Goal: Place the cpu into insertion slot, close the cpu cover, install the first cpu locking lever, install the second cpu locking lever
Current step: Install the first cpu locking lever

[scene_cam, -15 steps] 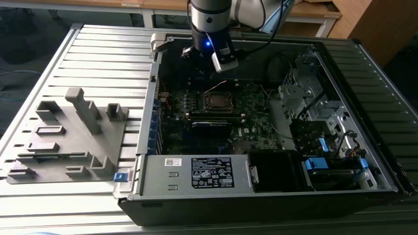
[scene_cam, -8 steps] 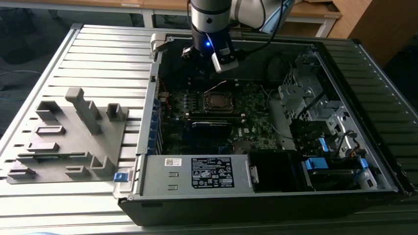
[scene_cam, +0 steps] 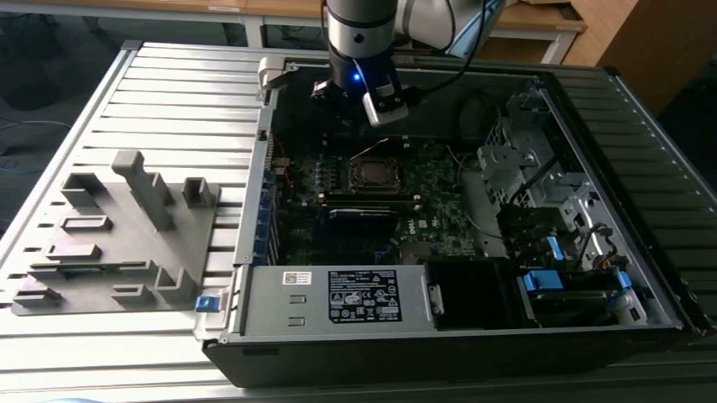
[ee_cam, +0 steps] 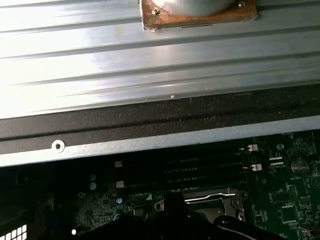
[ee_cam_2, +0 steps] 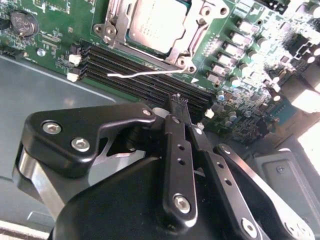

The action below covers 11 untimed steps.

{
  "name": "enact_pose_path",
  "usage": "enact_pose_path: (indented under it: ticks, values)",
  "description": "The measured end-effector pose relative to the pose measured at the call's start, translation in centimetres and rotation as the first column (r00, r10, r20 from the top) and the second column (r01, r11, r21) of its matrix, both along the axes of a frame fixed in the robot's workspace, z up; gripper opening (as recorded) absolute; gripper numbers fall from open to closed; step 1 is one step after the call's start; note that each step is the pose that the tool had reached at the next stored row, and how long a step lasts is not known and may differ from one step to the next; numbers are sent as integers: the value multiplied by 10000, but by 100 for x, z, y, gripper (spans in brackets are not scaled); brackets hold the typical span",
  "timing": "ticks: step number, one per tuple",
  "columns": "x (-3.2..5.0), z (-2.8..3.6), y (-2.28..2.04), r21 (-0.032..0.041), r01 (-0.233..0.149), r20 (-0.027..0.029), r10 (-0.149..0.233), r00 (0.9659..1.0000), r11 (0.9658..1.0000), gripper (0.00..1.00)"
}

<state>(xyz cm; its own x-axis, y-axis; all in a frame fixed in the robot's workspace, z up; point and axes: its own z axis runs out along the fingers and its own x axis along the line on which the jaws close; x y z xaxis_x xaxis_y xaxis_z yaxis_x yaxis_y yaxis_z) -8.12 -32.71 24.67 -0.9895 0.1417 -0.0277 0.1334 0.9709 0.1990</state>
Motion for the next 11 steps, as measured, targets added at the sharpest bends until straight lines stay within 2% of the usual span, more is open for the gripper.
enact_pose_path:
  ticks: [4, 11]
  values:
    - [14, -14, 0, 1, 4, -1, -4, 10000, 10000, 11]
    - [149, -54, 0, 0, 86, 0, -86, 10000, 10000, 11]
